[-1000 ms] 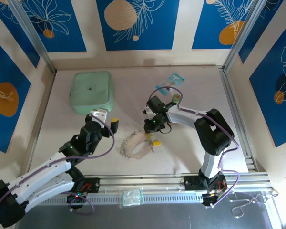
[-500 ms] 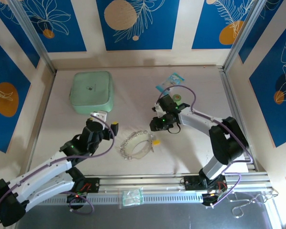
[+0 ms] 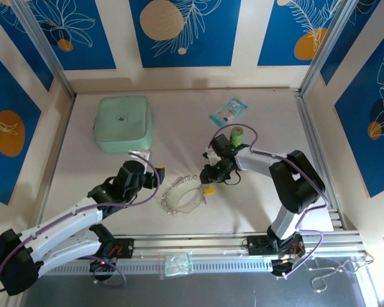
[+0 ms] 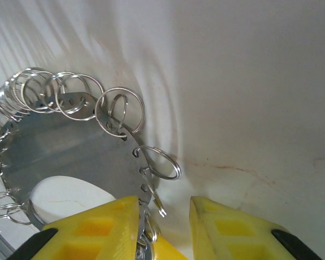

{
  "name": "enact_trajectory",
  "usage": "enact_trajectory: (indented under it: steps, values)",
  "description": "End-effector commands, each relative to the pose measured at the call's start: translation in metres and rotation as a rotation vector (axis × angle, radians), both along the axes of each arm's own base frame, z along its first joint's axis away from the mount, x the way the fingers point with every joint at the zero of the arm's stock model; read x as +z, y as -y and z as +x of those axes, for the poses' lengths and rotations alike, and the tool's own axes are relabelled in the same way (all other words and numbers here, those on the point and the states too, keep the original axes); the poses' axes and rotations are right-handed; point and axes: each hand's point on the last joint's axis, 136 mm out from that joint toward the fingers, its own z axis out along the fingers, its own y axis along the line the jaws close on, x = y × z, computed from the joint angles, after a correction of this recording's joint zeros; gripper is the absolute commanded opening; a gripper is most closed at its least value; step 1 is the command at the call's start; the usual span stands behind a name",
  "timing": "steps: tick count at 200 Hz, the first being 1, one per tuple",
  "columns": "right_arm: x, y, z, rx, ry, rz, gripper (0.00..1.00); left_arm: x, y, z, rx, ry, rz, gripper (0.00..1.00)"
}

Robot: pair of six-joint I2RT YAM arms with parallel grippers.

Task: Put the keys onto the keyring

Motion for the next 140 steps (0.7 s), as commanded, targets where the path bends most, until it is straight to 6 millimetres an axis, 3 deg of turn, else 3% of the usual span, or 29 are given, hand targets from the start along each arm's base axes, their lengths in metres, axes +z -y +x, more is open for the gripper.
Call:
enact_trajectory:
  steps: [1,40,140]
  values:
    - [0.0058,-0.0127,0.0015,0.039,0.006,0.041,0.28,0.0173,0.0021,0.0046,0.014,0.030,-0.056,0.87]
    - [0.0085,-0.0174,0.0006,0.056,0.010,0.052,0.20,0.0176,0.0014,0.0047,0.017,0.033,-0.054,0.87]
    - [0.0057,-0.0186,0.0060,0.074,0.036,0.001,0.14,0.0201,0.0008,0.0055,0.016,0.045,-0.051,0.87]
